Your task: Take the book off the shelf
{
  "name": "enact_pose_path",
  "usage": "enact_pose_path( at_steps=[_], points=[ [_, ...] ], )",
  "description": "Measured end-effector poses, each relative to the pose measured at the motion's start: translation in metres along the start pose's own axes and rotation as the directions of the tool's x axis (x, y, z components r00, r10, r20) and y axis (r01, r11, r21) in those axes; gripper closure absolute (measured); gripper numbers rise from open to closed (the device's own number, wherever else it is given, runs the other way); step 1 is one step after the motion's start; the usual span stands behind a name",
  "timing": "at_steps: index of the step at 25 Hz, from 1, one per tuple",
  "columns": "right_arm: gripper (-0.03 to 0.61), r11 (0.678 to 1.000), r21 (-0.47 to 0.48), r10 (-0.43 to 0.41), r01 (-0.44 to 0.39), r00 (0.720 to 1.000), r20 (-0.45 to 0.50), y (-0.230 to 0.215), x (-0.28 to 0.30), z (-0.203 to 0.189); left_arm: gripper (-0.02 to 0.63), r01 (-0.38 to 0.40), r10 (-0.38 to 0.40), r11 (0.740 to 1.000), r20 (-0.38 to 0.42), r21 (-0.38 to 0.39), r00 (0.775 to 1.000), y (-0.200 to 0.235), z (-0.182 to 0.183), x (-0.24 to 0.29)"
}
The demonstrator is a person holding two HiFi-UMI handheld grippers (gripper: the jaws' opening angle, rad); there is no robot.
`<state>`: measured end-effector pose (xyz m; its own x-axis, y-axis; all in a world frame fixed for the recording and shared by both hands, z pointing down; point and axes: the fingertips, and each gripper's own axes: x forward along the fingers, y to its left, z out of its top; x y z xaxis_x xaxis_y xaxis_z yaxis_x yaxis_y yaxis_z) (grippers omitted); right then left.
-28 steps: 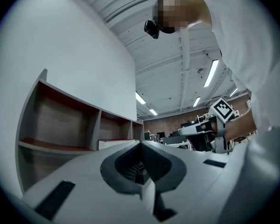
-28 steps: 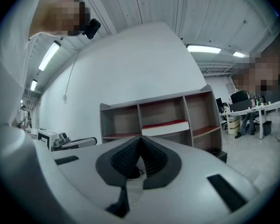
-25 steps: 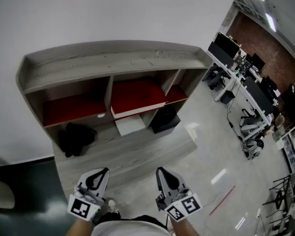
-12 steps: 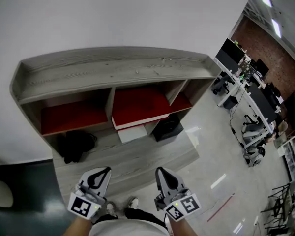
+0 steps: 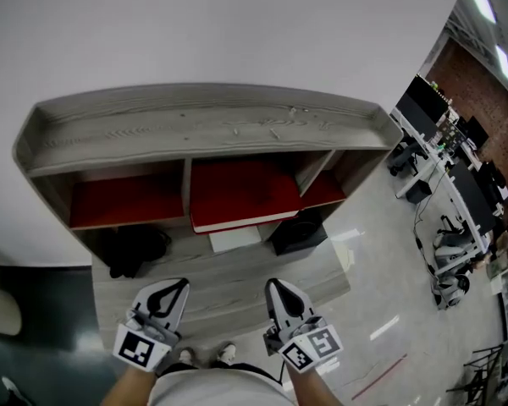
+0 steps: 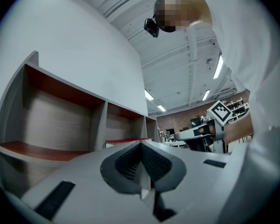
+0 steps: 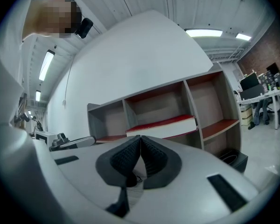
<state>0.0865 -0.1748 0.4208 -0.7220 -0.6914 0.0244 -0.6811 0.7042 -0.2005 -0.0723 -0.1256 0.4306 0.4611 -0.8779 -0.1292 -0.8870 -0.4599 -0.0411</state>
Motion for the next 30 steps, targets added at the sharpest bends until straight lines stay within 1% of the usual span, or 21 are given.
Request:
enact_pose_path(
  at_steps=[5, 10, 13, 14, 16, 20, 22, 24, 26, 28, 30],
  points=[
    [0.555, 1.000, 0.007, 0.020, -0.020, 1.000, 0.001, -0.011, 0.014, 0.002, 0.598, -0.014, 0.014, 1.000, 0.003, 0.006, 1.000, -0.001, -0.003, 0.007],
    [0.554, 0.999, 0.020, 0.038, -0.038, 0.999, -0.010, -0.015, 0.029, 0.002, 0.597, -0.032, 0.032, 0.999, 0.016, -0.006, 0.999, 0.002, 0.000, 0.007],
    [0.552, 0.994, 0.096, 0.051, -0.050, 0.999, -0.002, -0.019, 0.042, 0.003, 0.597, -0.035, 0.036, 0.999, 0.017, -0.027, 0.999, 0.002, -0.005, 0.007],
    [0.542, 0.990, 0.128, 0.053, -0.053, 0.999, 0.003, -0.021, 0.046, 0.003, 0.598, -0.032, 0.032, 0.999, 0.012, -0.032, 0.999, 0.001, -0.008, 0.007],
    [0.478, 0.981, 0.186, 0.054, -0.055, 0.998, 0.009, -0.025, 0.055, 0.004, 0.597, -0.022, 0.022, 0.999, 0.003, -0.042, 1.000, 0.000, -0.014, 0.007],
    [0.461, 0.955, 0.294, 0.032, -0.036, 0.999, 0.021, -0.038, 0.073, 0.004, 0.597, -0.004, 0.005, 0.999, 0.007, -0.047, 1.000, -0.001, -0.015, 0.007],
    [0.432, 0.944, 0.328, 0.022, -0.025, 1.000, 0.013, -0.043, 0.080, 0.001, 0.597, -0.001, 0.001, 0.999, 0.007, -0.053, 1.000, 0.000, -0.016, 0.006],
    [0.423, 0.934, 0.358, 0.010, -0.011, 1.000, 0.004, -0.048, 0.086, -0.004, 0.597, -0.002, 0.003, 0.998, 0.006, -0.059, 1.000, 0.002, -0.017, 0.004],
    [0.406, 0.917, 0.400, 0.000, 0.001, 1.000, -0.003, -0.055, 0.092, -0.010, 0.597, -0.004, 0.005, 0.998, 0.018, -0.057, 1.000, 0.004, -0.016, 0.002],
    [0.375, 0.886, 0.463, 0.008, -0.008, 1.000, 0.002, -0.059, 0.098, -0.013, 0.597, -0.006, 0.007, 0.998, 0.022, -0.059, 1.000, 0.005, -0.016, 0.000],
    [0.342, 0.840, 0.541, 0.032, -0.041, 0.999, 0.027, -0.062, 0.103, -0.014, 0.597, -0.009, 0.009, 0.998, 0.014, -0.065, 1.000, 0.007, -0.019, -0.003]
  ],
)
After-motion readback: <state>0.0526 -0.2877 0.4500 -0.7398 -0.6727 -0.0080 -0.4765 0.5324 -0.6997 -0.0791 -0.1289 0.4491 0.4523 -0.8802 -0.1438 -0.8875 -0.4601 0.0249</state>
